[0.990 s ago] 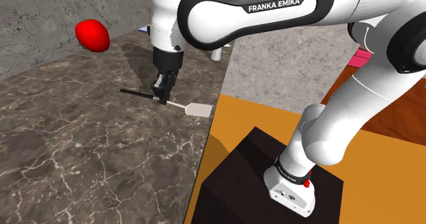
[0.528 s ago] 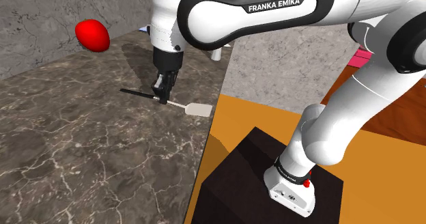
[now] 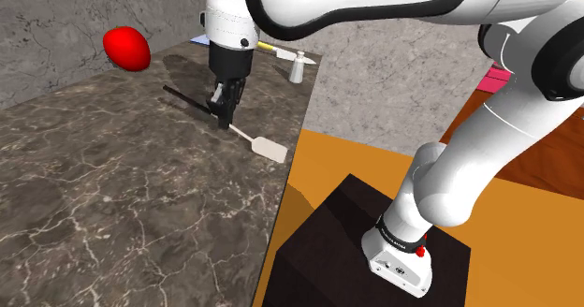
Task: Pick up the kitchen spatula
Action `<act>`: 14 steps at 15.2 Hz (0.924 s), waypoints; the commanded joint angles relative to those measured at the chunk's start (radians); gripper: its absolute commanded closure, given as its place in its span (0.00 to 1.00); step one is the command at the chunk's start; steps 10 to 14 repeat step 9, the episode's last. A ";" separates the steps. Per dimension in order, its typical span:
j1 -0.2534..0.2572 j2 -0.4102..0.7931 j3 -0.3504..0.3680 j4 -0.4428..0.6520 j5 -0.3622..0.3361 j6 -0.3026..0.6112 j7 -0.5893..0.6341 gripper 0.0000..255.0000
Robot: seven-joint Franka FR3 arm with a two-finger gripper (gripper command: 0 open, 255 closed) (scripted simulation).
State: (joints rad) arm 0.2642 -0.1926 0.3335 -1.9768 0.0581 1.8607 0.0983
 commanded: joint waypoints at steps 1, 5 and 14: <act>-0.001 0.000 -0.001 0.027 0.000 -0.027 0.000 1.00; -0.002 0.002 -0.003 0.083 -0.002 -0.081 0.000 1.00; -0.003 0.005 -0.003 0.115 -0.003 -0.110 0.001 1.00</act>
